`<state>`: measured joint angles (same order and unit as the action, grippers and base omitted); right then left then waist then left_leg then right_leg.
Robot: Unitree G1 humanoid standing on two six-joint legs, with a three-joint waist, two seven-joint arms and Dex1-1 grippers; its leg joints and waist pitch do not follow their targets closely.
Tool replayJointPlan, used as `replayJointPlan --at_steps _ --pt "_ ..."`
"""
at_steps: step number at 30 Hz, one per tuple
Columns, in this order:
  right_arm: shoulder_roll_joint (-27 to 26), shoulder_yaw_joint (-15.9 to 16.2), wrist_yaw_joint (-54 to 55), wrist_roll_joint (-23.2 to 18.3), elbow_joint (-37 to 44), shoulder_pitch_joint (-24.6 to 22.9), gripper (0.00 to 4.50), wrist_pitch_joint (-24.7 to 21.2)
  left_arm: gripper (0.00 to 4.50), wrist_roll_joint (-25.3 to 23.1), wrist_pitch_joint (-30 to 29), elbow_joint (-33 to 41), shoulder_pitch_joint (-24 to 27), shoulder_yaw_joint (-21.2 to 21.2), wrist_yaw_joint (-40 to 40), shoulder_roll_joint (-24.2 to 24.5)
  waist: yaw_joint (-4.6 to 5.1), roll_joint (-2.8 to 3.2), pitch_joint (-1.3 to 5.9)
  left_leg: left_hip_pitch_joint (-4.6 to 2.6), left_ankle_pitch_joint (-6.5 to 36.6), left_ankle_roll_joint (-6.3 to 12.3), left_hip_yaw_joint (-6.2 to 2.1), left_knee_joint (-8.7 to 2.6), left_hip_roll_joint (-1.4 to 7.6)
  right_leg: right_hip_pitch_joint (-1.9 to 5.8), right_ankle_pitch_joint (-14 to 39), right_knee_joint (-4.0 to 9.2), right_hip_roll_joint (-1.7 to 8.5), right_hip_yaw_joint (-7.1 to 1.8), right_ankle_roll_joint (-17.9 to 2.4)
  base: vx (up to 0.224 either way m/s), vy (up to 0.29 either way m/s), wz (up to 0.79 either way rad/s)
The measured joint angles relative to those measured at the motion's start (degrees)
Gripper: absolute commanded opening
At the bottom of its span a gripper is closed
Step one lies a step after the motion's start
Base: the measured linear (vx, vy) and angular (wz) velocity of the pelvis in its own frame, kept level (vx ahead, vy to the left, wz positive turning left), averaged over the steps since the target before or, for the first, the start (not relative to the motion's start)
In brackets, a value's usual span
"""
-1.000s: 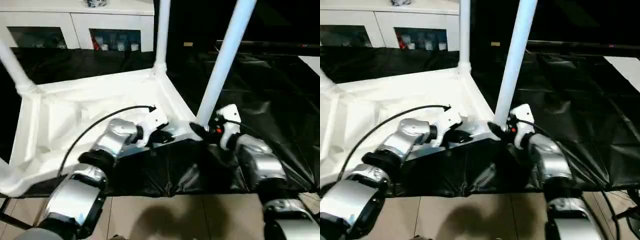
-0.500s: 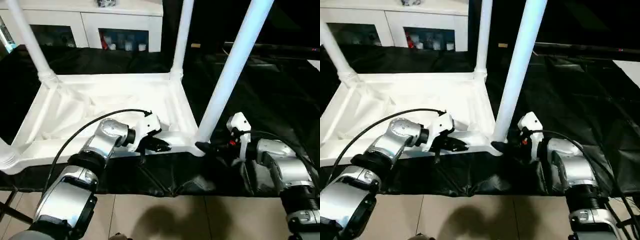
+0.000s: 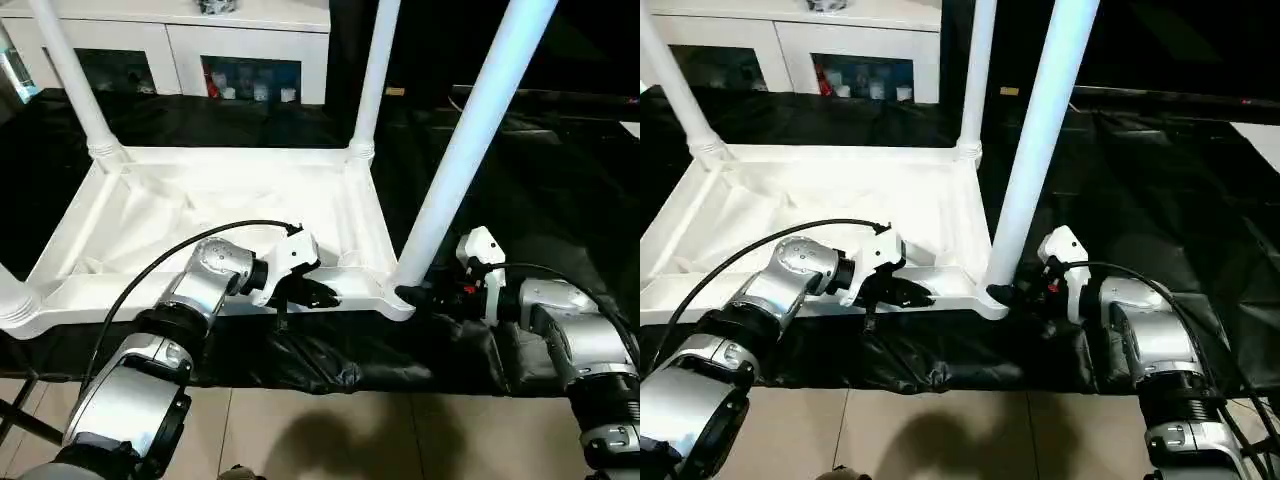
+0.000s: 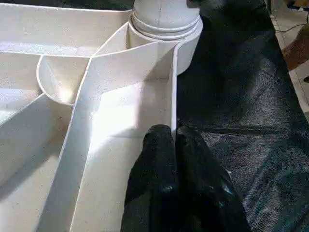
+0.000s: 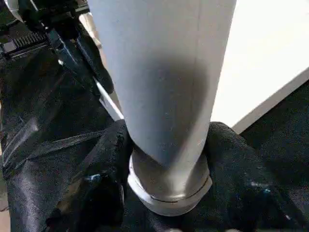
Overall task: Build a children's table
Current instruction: Rotate leg to tighten
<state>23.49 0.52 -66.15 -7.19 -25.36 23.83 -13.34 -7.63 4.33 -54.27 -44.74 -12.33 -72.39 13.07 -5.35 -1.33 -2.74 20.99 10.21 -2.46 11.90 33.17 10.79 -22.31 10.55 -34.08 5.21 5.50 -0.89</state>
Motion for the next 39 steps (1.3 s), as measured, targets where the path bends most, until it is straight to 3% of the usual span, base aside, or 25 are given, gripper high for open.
replayJointPlan --at_steps 8,17,24,28,29,32,39 --pt "-0.95 -0.33 1.66 0.08 0.26 -0.07 1.96 -0.94 0.00 -0.09 -0.20 -0.01 0.03 0.06 0.83 -0.07 0.03 -0.09 0.05 -0.04 0.00 0.00 0.00 0.00 0.01 0.02 0.00 -0.03 0.00 0.00 0.00 0.000 0.000 0.00" --pt "-10.90 -6.19 23.28 0.91 -5.16 2.01 1.96 1.47 0.00 -1.32 -2.88 -2.05 -1.17 1.42 15.60 -4.40 1.07 -0.19 0.04 -0.09 -0.01 -0.01 0.00 0.13 -0.04 0.03 0.13 0.04 0.04 -0.04 0.23 0.000 0.000 0.00" --pt "-19.73 -11.02 46.01 3.23 -14.01 9.18 1.95 4.66 0.00 -3.47 -6.94 -3.01 -2.61 2.33 30.09 -10.74 2.01 -0.03 0.11 -0.07 0.00 -0.02 0.00 0.07 -0.06 0.01 -0.07 -0.01 0.06 -0.06 -0.10 0.000 0.000 0.00" --pt "-20.88 -11.43 50.39 3.32 -16.65 10.37 1.95 7.65 0.00 -3.94 -7.44 -3.00 -2.80 2.28 32.91 -12.14 1.95 0.00 0.13 -0.02 0.01 -0.01 0.00 -0.08 -0.09 -0.04 -0.01 0.04 0.05 -0.05 -0.03 0.000 0.000 0.00" --pt "-21.03 -11.43 50.63 3.32 -17.13 10.52 2.30 8.17 0.00 -3.95 -7.44 -3.00 -2.80 2.29 33.01 -12.14 1.95 0.00 0.13 -0.03 0.01 0.00 0.00 -0.08 -0.09 -0.04 -0.02 0.04 0.05 -0.05 -0.03 0.000 0.000 0.00" --pt "-21.08 -11.48 50.68 3.28 -18.46 11.05 2.67 9.05 0.00 -4.14 -7.44 -3.00 -2.79 2.28 33.30 -12.14 1.96 0.01 0.13 -0.02 0.01 -0.01 0.00 -0.03 -0.09 -0.04 -0.03 0.02 0.05 -0.05 -0.04 0.000 0.000 0.00" --pt "-20.32 -10.84 46.05 3.85 -19.14 11.07 3.20 10.37 0.00 -4.22 -6.40 -2.71 -2.60 2.29 30.95 -10.77 2.32 0.04 0.10 0.01 0.01 -0.01 0.00 -0.06 -0.06 -0.12 -0.03 -0.02 0.03 -0.05 -0.04 0.000 0.000 0.00"
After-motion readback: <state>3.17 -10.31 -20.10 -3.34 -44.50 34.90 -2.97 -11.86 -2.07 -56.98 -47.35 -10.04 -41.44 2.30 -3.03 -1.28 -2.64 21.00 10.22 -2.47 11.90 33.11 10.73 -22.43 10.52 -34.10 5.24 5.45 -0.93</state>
